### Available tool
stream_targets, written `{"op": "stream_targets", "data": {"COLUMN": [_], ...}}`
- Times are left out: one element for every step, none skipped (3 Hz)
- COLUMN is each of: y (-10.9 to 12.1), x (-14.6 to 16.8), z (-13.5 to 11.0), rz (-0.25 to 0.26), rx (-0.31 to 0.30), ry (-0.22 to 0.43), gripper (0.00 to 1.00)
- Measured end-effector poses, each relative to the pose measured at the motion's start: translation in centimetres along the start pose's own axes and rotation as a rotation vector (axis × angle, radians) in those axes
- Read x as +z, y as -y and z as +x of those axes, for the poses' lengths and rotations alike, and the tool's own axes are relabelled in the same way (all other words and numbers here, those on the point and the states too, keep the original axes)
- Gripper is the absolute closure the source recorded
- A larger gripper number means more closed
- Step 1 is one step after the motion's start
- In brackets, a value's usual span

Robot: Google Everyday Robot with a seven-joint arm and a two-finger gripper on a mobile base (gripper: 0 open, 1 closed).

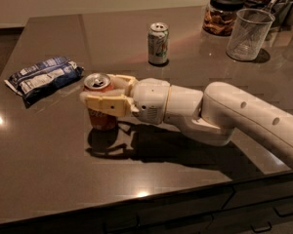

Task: Place coke can upright

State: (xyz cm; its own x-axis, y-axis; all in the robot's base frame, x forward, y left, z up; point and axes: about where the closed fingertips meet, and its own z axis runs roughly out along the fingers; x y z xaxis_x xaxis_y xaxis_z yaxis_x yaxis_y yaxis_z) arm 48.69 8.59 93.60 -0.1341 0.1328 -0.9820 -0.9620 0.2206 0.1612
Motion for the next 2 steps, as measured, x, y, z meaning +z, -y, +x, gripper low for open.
{"op": "stream_targets", "data": {"y": [0.10,0.19], "x": [0.59,1.09], "z": [0.58,1.17], "rz": [0.013,0.016], "rx": [-0.040,-0.074], "ry": [0.016,0.015], "gripper": [0.86,0.63]}}
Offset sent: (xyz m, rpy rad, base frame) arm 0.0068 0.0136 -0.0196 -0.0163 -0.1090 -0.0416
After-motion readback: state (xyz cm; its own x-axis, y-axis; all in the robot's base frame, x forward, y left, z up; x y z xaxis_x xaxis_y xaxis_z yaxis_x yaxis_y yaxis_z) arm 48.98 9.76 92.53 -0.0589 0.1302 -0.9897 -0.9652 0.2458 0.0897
